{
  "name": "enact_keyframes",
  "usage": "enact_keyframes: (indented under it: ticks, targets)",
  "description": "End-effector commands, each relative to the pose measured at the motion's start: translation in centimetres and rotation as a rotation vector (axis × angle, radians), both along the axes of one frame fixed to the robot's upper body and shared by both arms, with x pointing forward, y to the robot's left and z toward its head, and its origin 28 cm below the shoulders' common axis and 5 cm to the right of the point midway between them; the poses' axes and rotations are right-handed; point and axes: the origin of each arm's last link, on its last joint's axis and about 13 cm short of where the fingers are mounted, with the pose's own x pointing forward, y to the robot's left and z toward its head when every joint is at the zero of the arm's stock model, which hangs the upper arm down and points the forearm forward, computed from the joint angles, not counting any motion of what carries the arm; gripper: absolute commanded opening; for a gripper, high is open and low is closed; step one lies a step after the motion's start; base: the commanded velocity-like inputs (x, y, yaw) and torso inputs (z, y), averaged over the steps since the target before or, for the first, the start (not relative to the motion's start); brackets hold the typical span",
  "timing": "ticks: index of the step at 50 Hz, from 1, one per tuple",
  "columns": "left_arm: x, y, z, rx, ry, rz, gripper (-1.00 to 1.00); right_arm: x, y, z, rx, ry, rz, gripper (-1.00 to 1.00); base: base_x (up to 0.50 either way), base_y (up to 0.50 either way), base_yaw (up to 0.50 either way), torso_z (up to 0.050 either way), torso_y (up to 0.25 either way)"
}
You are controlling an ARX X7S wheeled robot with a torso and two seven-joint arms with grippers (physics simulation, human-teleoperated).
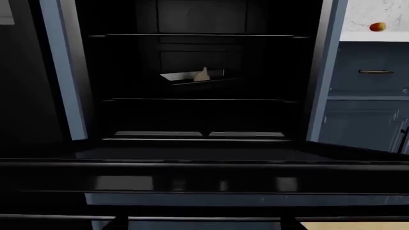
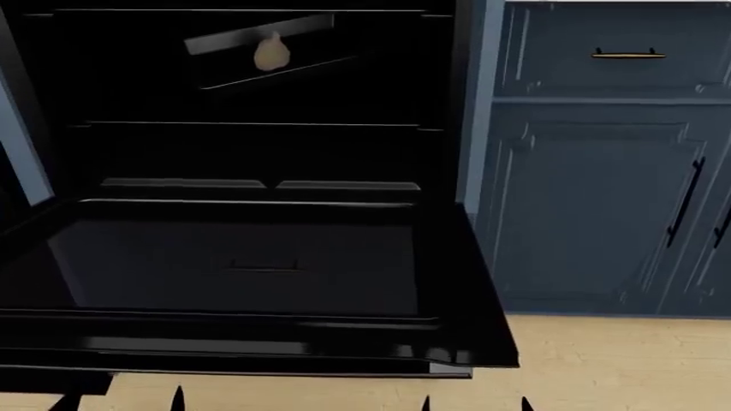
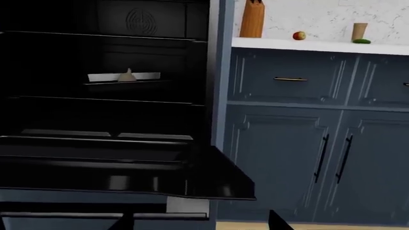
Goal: Close the oven door
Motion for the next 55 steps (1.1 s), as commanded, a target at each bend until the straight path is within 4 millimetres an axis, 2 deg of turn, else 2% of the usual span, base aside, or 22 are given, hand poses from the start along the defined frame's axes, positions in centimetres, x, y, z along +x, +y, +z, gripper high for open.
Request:
enact_keyframes:
  ticks: [1,55]
  targets:
    - [0.01,0.02,-0.08,-0.002,-0.001,-0.001,1.0,-0.1,0.01,-0.01,-0.002,-0.002,0.005,1.0,0.0,0.0,0.0,-0.05,0.0]
    - [-0.04,0.12,0.05,-0.003,-0.004,0.013,1.0,0.07,-0.01,-0.19,-0.01,0.008,-0.007,1.0,0.0,0.0,0.0,-0.05,0.0]
